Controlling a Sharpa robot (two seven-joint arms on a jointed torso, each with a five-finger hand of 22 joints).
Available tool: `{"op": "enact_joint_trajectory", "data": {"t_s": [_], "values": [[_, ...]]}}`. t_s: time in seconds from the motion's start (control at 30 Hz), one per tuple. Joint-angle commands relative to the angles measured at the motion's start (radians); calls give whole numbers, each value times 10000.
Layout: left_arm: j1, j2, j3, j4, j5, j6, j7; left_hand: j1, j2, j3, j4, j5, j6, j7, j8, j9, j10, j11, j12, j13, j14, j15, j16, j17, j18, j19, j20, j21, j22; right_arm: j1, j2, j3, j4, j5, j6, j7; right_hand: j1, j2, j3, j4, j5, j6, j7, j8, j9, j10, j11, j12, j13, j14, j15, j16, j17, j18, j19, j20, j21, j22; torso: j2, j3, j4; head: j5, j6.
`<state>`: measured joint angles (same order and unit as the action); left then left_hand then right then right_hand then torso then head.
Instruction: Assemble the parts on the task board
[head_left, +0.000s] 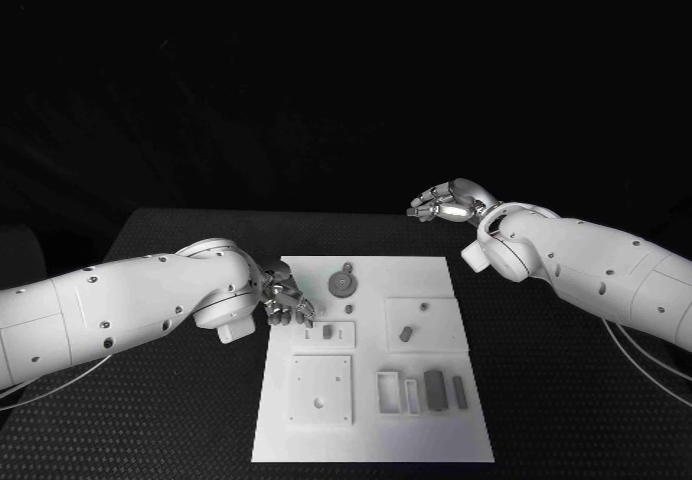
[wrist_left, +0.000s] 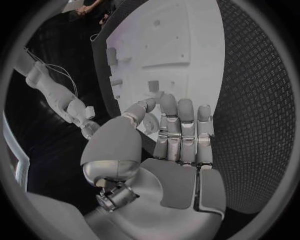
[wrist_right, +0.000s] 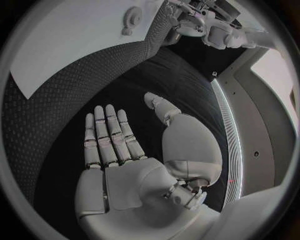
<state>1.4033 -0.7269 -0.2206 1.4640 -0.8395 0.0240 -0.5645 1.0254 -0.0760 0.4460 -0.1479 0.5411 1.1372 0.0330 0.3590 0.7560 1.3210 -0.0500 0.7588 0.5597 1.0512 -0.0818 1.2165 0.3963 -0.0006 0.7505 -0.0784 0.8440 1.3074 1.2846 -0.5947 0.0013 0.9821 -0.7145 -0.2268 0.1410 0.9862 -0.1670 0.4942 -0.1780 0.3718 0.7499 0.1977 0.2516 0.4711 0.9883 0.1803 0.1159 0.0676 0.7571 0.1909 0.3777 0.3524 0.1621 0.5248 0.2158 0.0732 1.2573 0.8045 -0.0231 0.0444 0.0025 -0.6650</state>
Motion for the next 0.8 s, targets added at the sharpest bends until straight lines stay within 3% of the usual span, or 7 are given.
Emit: {"op": "enact_joint_trajectory", "data": {"t_s": [0.03, 0.8], "values": [[18, -21, -27, 69, -122, 183, -35, 88, -8, 1363, -1417, 40, 81, 7, -12, 20, 207, -209, 2, -12, 57, 18, 55, 15, 6, 92, -922, 50, 218, -2, 1, 2, 15, 0, 24, 95, -28, 38, -11, 36, 64, -62, 124, 66, -13, 70, 22, -60, 14, -2, 67, -49, -14, -165, 55, -30, -44, 13, -1, 0, -2, -4, -6], [15, -13, -120, 167, -793, 186, -50, 89, -13, 1358, -1414, 32, 85, 5, -28, 35, 208, -212, -2, -10, 61, 18, 55, 13, 6, 97, -926, 58, 214, -2, -4, 2, 34, 2, 7, 111, -26, 41, -13, 37, 64, -66, 124, 73, -20, 76, 23, -73, 14, -2, 68, -51, -15, -169, 58, -33, -54, 28, 7, 2, -10, -4, -50]]}}
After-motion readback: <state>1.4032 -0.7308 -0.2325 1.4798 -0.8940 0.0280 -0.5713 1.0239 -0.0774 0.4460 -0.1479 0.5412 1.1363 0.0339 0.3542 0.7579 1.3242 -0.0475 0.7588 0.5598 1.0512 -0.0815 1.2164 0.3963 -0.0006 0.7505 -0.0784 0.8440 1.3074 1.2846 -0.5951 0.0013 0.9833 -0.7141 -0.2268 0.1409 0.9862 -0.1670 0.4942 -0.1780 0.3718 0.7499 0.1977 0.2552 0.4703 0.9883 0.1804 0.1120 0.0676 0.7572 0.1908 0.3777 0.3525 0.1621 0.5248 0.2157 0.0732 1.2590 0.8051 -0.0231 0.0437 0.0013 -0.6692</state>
